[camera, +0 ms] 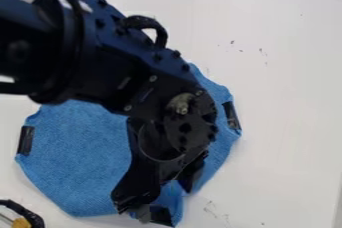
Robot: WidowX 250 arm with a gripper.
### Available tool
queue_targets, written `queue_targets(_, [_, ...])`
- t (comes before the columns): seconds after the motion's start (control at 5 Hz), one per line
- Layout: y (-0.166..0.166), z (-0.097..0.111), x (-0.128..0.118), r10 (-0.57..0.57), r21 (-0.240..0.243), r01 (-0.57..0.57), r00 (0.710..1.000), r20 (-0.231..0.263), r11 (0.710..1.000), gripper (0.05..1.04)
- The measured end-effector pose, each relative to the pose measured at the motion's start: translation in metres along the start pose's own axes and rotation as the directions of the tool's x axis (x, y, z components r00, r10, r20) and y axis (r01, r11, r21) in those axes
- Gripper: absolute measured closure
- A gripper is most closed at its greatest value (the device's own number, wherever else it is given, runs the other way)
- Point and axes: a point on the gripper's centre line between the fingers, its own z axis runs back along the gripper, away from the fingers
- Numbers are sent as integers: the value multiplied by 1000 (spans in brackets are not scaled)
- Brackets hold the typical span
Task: Unfold cloth from top left to bottom right
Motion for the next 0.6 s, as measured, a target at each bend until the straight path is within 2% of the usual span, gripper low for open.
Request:
queue_targets(0.2, [-3, 8, 9, -56, 63, 55, 998, 24, 997, 82])
queue_targets(0.4, [-18, 23, 38, -219, 89, 209, 969, 113, 974, 82])
queue_targets(0.6, [-28, 24, 57, -305, 87, 297, 946, 110, 951, 83])
